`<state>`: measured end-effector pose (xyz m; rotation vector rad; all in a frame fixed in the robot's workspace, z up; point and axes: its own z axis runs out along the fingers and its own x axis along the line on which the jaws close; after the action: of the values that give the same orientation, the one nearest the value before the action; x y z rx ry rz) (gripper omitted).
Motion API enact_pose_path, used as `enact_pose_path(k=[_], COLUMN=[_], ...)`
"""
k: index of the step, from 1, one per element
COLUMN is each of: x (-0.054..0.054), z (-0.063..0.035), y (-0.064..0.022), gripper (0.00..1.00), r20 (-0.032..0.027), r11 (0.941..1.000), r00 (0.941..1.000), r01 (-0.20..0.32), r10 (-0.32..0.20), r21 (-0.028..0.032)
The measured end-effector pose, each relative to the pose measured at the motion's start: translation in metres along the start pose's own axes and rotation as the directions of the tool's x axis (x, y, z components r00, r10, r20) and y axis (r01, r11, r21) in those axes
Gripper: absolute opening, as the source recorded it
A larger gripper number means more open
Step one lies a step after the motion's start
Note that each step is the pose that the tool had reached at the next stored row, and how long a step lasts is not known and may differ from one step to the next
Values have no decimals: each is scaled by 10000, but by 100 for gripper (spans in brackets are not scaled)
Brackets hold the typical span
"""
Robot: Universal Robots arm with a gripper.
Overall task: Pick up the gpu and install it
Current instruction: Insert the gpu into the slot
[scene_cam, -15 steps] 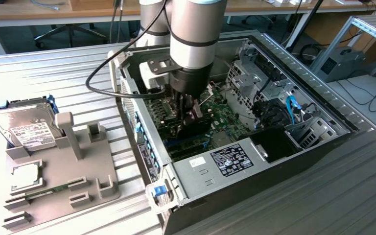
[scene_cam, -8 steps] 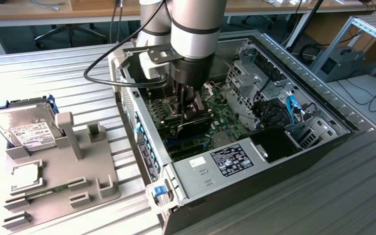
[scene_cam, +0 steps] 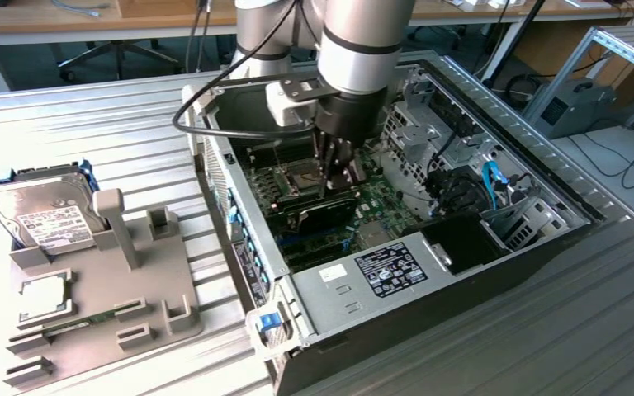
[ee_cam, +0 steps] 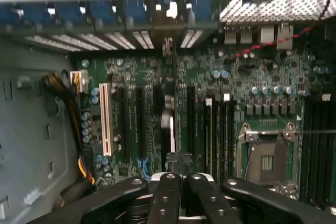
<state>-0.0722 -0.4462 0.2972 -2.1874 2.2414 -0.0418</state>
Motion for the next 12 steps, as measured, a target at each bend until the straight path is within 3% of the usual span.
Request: enact_pose_path(k=[2,4,12], x=[-2,-3,-4], z=[2,4,4], y=[-94,-139,-183], gripper=[11,11,11], r20=[-2,-2,-3], r11=[10000,10000,9999], r00=[10000,10000,10000], r01=[5,8,12], r10=[-5,-8,-12], r21=[-68,-92,-101])
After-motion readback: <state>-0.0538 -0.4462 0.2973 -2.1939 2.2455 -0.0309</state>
